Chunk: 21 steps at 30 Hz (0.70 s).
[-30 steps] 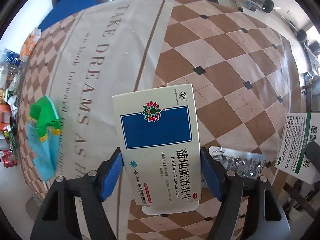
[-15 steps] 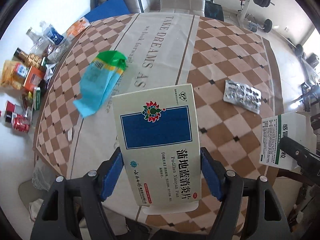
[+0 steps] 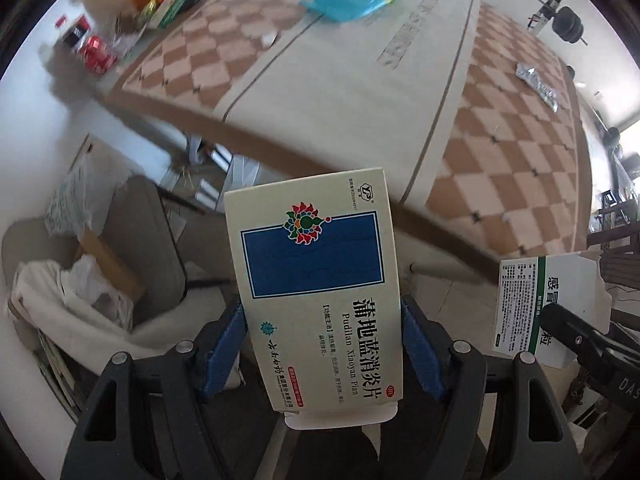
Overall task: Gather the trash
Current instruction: 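Carry both boxes over the bin and open both tools to drop them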
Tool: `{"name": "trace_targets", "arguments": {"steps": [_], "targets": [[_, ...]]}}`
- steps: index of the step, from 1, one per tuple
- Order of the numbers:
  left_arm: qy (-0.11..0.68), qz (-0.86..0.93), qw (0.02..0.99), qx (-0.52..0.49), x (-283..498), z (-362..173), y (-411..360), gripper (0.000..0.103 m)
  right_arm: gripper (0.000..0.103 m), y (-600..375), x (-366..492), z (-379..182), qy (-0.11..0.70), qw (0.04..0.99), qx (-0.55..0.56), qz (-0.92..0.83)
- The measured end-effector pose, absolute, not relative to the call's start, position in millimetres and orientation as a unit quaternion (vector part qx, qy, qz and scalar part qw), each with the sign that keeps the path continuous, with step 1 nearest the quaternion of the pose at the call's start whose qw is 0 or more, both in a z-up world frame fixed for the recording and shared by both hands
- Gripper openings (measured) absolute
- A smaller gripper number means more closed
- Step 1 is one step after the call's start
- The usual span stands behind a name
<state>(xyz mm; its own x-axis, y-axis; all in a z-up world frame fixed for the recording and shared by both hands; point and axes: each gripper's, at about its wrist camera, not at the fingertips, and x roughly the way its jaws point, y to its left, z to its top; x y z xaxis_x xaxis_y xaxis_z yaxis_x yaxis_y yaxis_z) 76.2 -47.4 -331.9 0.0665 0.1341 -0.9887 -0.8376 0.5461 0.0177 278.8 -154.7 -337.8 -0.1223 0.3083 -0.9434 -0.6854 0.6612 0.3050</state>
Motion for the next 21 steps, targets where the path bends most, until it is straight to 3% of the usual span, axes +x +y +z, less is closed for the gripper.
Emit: {"name": "trace_targets", "arguments": {"steps": [10, 21], "targets": [[0.599, 0.344, 0.598, -0.406, 22.0, -483.2, -26.6, 0.073, 0.089, -183.3, 172.3, -504.8, 0.695, 0.576, -0.237, 0.359], [0.635, 0.291, 0.566, -0.438, 64.3, -689.0, 14.0, 0.073, 0.089, -158.1, 197.1, -720.8, 0.738, 0.578, -0.188, 0.293]]}}
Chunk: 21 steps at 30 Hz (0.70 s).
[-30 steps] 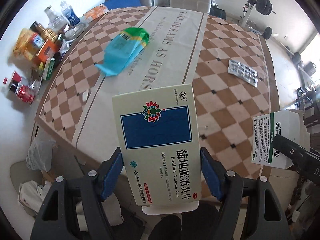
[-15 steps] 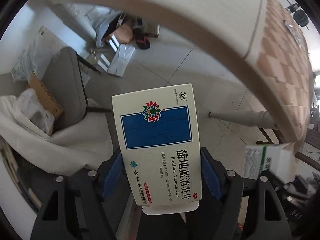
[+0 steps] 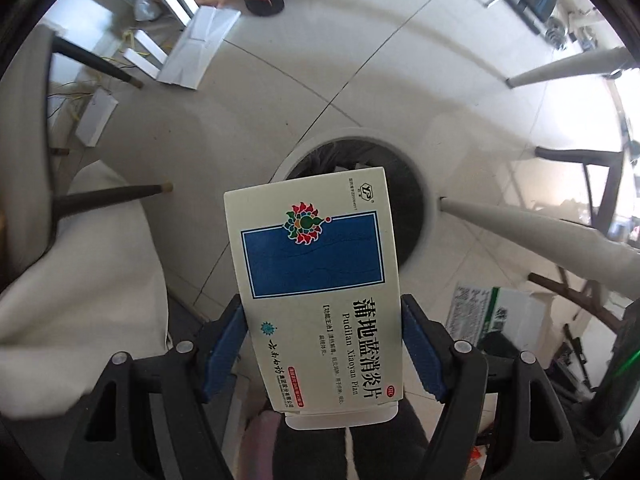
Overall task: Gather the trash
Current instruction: 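Carry both boxes over the bin and open both tools to drop them, then raise both tools from the bin back toward the table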
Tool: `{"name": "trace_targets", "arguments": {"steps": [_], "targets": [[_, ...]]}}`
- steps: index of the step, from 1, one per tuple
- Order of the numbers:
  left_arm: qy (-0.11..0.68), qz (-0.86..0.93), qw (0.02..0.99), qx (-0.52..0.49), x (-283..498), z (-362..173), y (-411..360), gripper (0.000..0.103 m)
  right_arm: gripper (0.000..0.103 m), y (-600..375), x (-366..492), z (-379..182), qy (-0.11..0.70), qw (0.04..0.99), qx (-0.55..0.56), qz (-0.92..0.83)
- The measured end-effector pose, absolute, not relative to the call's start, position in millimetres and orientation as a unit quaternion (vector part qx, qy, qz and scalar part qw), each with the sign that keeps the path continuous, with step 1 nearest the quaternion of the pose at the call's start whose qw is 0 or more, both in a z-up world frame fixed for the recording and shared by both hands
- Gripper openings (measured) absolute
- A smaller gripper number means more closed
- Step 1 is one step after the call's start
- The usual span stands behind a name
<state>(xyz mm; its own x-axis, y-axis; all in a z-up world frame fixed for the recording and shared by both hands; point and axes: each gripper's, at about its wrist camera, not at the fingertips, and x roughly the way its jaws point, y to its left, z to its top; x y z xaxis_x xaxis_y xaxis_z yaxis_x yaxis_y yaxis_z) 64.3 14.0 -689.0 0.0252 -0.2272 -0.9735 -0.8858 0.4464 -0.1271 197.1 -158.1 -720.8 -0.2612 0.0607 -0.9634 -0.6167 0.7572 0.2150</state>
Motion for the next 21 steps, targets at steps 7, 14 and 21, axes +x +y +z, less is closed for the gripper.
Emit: {"name": "trace_targets", "arguments": {"steps": [7, 14, 21], "targets": [[0.653, 0.281, 0.552, -0.435, 76.8, -746.9, 14.8, 0.075, 0.089, -127.6, 219.5, -804.2, 0.742, 0.570, -0.189, 0.298], [0.649, 0.299, 0.558, -0.421, 69.3, -747.5, 16.3, 0.103, 0.093, -113.0, 219.1, -838.6, 0.748, 0.554, -0.193, 0.310], [0.640, 0.355, 0.576, -0.365, 55.9, -724.6, 11.2, 0.103, 0.103, -117.6, 219.9, -828.3, 0.729, 0.576, -0.195, 0.314]]}}
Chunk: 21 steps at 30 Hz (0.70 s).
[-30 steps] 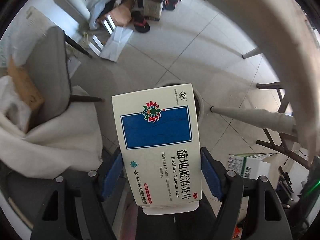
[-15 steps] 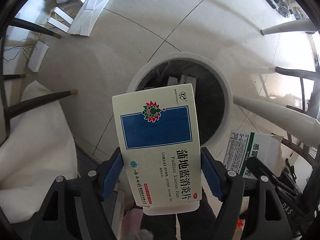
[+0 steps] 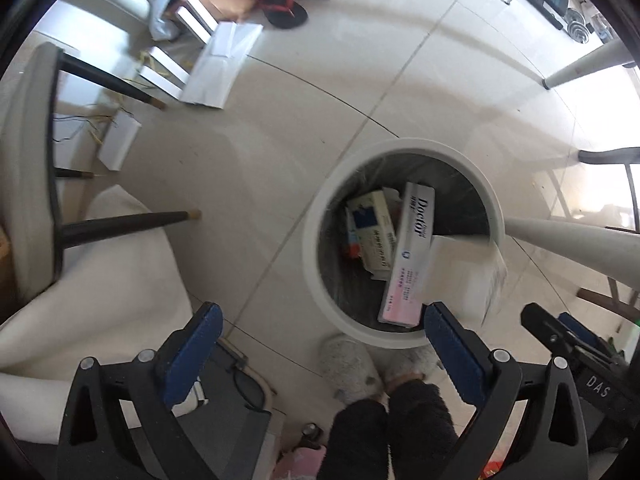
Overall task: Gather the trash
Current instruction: 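Raise both tools from the bin back toward the table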
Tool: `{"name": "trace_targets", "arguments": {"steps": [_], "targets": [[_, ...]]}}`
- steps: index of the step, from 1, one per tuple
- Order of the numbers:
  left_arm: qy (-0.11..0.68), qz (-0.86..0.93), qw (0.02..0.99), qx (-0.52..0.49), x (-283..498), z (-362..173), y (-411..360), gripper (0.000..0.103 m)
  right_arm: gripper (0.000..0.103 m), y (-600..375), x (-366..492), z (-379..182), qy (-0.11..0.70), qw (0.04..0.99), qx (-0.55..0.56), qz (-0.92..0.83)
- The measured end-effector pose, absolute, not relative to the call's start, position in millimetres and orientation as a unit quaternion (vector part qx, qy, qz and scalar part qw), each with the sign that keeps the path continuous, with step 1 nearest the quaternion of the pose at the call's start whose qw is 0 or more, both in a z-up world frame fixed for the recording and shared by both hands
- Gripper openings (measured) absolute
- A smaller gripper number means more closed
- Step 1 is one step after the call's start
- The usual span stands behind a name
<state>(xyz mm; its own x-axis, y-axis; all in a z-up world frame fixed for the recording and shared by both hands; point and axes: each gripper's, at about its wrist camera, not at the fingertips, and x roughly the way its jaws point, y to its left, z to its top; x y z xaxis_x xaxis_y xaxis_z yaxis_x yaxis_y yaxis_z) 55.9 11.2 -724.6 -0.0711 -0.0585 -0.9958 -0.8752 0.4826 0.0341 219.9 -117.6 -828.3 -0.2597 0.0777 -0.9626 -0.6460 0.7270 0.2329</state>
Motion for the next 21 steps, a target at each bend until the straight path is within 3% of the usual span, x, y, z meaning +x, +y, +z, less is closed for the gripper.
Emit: {"name": "trace_targets", "arguments": {"steps": [12, 21], "targets": [[0.645, 0.374, 0.576, -0.336, 39.7, -671.2, -17.2, 0.103, 0.103, -117.0, 203.0, -765.2, 0.655, 0.607, -0.316, 0.320], [0.634, 0.370, 0.595, -0.328, 26.6, -578.5, -45.4, 0.103, 0.103, -131.2, 184.9, -657.4, 0.619, 0.624, -0.324, 0.350]]}}
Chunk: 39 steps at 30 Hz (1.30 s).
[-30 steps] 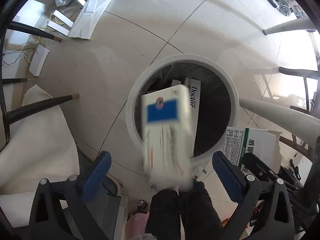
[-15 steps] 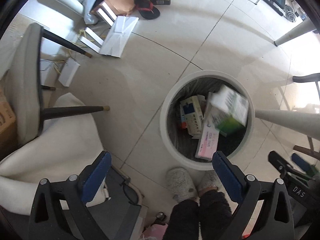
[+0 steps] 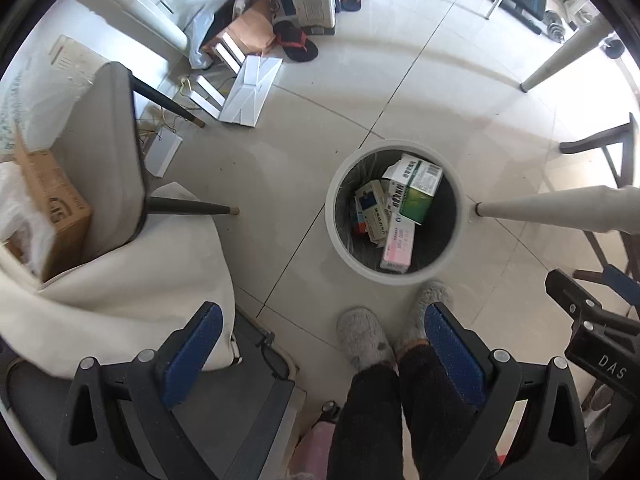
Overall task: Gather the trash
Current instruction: 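Raise both tools from the bin back toward the table, then grasp the blue-green snack bag with the left tool while the right tool grasps the blister pack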
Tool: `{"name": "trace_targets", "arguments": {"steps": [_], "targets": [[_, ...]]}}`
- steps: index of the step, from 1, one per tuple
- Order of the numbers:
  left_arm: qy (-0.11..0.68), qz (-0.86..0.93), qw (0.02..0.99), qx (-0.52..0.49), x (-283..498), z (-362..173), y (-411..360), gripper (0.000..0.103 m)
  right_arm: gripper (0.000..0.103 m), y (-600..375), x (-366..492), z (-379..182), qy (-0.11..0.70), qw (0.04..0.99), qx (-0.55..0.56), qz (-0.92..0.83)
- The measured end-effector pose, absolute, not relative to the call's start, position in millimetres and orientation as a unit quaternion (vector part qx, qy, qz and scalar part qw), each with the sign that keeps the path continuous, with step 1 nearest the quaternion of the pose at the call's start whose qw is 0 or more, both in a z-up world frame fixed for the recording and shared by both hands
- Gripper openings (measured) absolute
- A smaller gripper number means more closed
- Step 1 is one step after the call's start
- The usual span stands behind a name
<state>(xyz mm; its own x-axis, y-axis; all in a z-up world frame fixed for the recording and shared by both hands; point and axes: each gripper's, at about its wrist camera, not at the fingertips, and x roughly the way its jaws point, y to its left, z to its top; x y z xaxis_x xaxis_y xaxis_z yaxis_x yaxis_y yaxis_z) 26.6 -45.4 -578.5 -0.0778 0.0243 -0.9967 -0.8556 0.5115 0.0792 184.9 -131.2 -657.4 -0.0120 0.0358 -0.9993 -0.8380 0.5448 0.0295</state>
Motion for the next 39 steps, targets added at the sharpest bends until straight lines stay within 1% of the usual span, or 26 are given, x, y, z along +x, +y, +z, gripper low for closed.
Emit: {"name": "trace_targets", "arguments": {"steps": [7, 15, 20, 24, 31, 35, 37, 39], "targets": [[0.623, 0.365, 0.618, -0.312, 20.3, -487.4, -64.4, 0.103, 0.103, -148.0, 170.8, -554.4, 0.606, 0.627, -0.316, 0.373], [0.591, 0.364, 0.648, -0.315, 10.0, -390.8, -89.1, 0.103, 0.103, -176.2, 166.3, -431.8, 0.591, 0.636, -0.299, 0.396], [0.567, 0.375, 0.657, -0.327, -0.1, -338.1, -95.6, 0.103, 0.103, -191.5, 165.0, -362.4, 0.588, 0.638, -0.281, 0.410], [0.553, 0.397, 0.662, -0.314, 6.4, -303.7, -87.4, 0.103, 0.103, -194.4, 173.8, -313.3, 0.593, 0.642, -0.240, 0.421], [0.517, 0.435, 0.688, -0.263, 62.6, -253.6, -37.4, 0.103, 0.103, -162.3, 223.1, -263.7, 0.600, 0.661, -0.154, 0.423], [0.515, 0.459, 0.694, -0.206, 121.0, -240.1, -0.9, 0.103, 0.103, -135.5, 275.0, -261.8, 0.617, 0.663, -0.123, 0.406], [0.519, 0.459, 0.695, -0.193, 150.1, -239.4, 20.7, 0.103, 0.103, -122.4, 311.0, -267.8, 0.627, 0.665, -0.108, 0.390], [0.530, 0.467, 0.687, -0.173, 187.2, -245.7, 43.2, 0.103, 0.103, -102.0, 353.5, -279.0, 0.631, 0.667, -0.119, 0.378]]}}
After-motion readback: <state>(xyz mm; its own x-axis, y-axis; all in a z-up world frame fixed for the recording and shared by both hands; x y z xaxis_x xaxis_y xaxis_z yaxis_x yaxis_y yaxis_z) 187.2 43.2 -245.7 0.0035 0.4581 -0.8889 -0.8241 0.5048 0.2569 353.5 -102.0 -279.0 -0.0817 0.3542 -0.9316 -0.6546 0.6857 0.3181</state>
